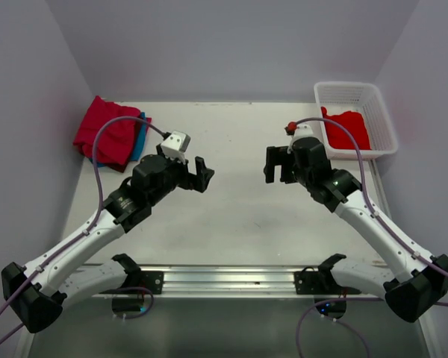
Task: Fold and stack the t-shirts
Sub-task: Grab crumpled tshirt from bin with the right arm
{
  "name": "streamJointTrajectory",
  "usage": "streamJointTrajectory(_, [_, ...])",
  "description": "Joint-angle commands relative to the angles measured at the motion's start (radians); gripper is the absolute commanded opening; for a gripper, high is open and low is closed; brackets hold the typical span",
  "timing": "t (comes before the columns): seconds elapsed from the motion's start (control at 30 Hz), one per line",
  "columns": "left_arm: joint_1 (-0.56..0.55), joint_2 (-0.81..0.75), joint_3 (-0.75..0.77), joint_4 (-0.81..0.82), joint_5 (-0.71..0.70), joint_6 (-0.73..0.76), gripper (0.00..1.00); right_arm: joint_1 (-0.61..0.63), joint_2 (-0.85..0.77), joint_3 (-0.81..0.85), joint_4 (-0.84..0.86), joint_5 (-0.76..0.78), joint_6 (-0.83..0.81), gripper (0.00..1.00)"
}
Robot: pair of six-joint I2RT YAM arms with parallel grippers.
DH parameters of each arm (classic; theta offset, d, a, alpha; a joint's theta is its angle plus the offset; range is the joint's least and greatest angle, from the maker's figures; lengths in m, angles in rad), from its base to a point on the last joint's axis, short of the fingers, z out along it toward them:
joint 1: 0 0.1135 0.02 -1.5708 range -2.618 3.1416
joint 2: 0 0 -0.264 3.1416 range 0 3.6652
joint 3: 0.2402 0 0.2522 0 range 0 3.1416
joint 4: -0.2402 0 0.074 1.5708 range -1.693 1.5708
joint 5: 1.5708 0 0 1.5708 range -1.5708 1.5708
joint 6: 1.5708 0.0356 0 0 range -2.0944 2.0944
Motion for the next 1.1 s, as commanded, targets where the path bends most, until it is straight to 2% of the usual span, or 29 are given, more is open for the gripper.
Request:
streamJointTrajectory(0.0, [-0.002,0.015,0.048,0.042,-0.010,0.025,1.00,0.003,0.036,0.058,-0.003,0.041,0.016,0.99])
streamJointTrajectory(0.07, [-0.003,0.017,0.043,0.033,-0.050,0.018,1.00,0.001,0.050,0.072,0.006,0.040,0.016,0.99])
streamJointTrajectory(0.13, [-0.002,0.015,0.032,0.028,-0.094,0.010,1.00,0.001,0.085,0.094,0.018,0.129,0.029,0.99])
streamJointTrajectory(0.27, [-0.002,0.015,0.022,0.024,-0.127,0.005,1.00,-0.014,0.229,0.234,0.015,0.286,-0.006,0.99])
streamJointTrajectory(0.3, [0.000,0.017,0.028,0.018,-0.135,0.010,1.00,-0.029,0.311,0.271,0.009,0.306,-0.011,0.99])
streamJointTrajectory(0.33, [0.000,0.018,0.037,0.008,-0.159,0.011,1.00,-0.093,0.350,0.310,-0.011,0.307,-0.001,0.99])
streamJointTrajectory(0.4, [0.001,0.020,0.057,-0.021,-0.188,0.015,1.00,-0.205,0.431,0.426,-0.033,0.193,0.044,0.99])
streamJointTrajectory(0.43, [0.006,0.018,0.061,-0.028,-0.202,0.015,1.00,-0.324,0.508,0.455,-0.033,0.161,0.094,0.99])
streamJointTrajectory(0.5, [0.019,0.008,0.068,-0.047,-0.202,0.012,1.00,-0.423,0.583,0.563,-0.051,0.174,0.113,0.99])
streamJointTrajectory(0.6, [0.042,-0.022,0.052,-0.055,-0.196,0.013,1.00,-0.494,0.799,0.792,-0.117,0.208,0.095,0.99])
streamJointTrajectory(0.63, [0.049,-0.029,0.048,-0.056,-0.201,0.013,1.00,-0.511,0.914,0.864,-0.190,0.220,0.095,0.99])
streamJointTrajectory(0.67, [0.050,-0.041,0.045,-0.068,-0.207,0.013,1.00,-0.529,0.977,1.005,-0.226,0.222,0.095,0.99])
streamJointTrajectory(0.7, [0.058,-0.045,0.040,-0.077,-0.208,0.012,1.00,-0.552,1.028,1.073,-0.297,0.213,0.108,0.99])
streamJointTrajectory(0.77, [0.066,-0.061,0.035,-0.103,-0.220,0.004,1.00,-0.608,1.126,1.188,-0.324,0.186,0.125,0.99])
streamJointTrajectory(0.83, [0.072,-0.075,0.026,-0.110,-0.217,-0.001,1.00,-0.637,1.157,1.204,-0.284,0.080,0.130,0.99])
streamJointTrajectory(0.97, [0.073,-0.109,0.017,-0.134,-0.227,-0.008,1.00,-0.652,1.243,1.290,-0.298,0.095,0.128,0.99])
streamJointTrajectory(1.07, [0.073,-0.135,0.011,-0.153,-0.227,-0.022,1.00,-0.697,1.283,1.263,-0.297,0.124,0.168,0.99])
